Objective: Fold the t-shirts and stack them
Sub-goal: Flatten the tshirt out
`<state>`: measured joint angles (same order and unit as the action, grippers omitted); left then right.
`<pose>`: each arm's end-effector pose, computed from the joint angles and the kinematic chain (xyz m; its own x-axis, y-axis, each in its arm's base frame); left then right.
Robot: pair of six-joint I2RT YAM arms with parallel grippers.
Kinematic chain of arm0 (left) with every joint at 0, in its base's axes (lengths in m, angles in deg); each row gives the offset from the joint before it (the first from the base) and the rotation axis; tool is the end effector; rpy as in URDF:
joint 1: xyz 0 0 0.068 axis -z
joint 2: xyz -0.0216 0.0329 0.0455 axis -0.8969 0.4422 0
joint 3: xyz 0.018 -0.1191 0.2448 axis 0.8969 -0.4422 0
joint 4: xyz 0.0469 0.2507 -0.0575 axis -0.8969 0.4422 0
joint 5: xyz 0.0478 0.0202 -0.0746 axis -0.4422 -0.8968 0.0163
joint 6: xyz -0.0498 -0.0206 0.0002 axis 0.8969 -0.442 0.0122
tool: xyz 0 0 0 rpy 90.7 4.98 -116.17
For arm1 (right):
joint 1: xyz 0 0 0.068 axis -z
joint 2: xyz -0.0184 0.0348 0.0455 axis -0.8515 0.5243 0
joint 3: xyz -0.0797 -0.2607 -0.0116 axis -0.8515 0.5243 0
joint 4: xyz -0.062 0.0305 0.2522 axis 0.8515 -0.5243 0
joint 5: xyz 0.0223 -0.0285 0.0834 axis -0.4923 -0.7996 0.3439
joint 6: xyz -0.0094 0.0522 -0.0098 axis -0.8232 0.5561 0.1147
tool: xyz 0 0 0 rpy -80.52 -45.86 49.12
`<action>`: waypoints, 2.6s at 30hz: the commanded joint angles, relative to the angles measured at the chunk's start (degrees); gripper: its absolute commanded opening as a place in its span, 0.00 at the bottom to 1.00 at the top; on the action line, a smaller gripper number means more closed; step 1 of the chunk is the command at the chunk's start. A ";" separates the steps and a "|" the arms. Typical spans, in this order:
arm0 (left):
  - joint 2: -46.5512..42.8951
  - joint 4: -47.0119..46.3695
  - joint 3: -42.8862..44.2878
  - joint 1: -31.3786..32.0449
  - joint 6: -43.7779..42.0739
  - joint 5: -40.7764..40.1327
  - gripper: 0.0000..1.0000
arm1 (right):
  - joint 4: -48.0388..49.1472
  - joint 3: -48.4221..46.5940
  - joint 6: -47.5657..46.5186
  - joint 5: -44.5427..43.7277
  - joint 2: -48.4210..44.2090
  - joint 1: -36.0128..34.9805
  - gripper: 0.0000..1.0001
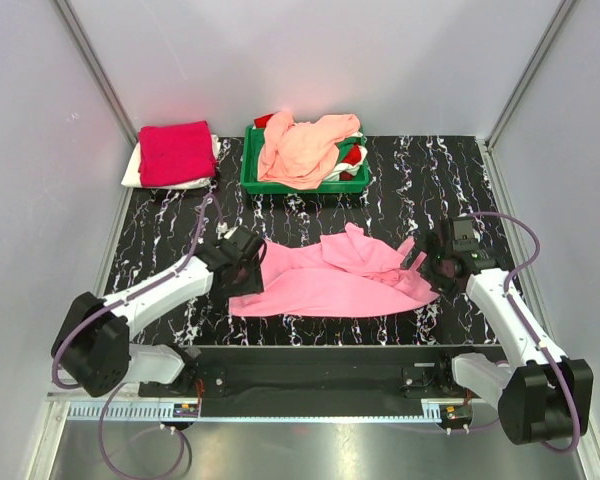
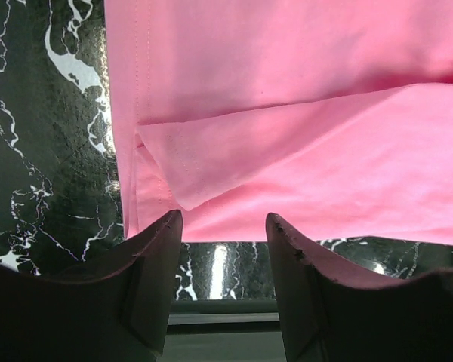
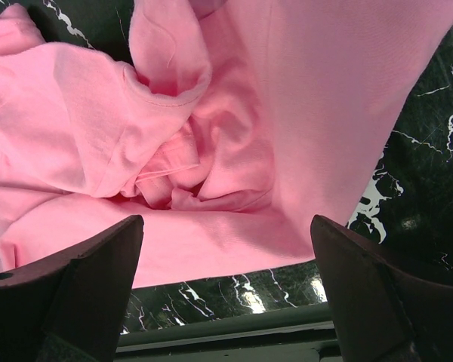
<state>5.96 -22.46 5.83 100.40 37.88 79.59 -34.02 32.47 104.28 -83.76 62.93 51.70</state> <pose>0.1899 -0.1339 0.2077 -0.9123 -0.1716 -0.3720 -0.1280 0.9820 -0.1391 0.1956 0.0223 0.2314 -0.7438 0.5296 -0.4079 0.4378 0.8470 0.3015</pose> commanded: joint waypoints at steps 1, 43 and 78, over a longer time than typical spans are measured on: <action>1.61 -3.22 -1.12 0.10 -0.20 -1.10 0.53 | -0.23 -2.17 -0.60 -0.10 -0.55 0.44 1.00; -20.54 13.04 3.53 -19.23 -10.83 0.32 0.00 | 2.93 1.78 4.31 -3.89 6.21 8.26 0.98; -28.36 19.45 35.32 -24.78 -19.70 20.78 0.00 | -20.34 -41.51 2.30 -4.49 -8.37 9.14 0.00</action>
<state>-20.36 -3.89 31.51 75.90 21.00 94.19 -44.88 1.95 109.46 -85.09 56.94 60.64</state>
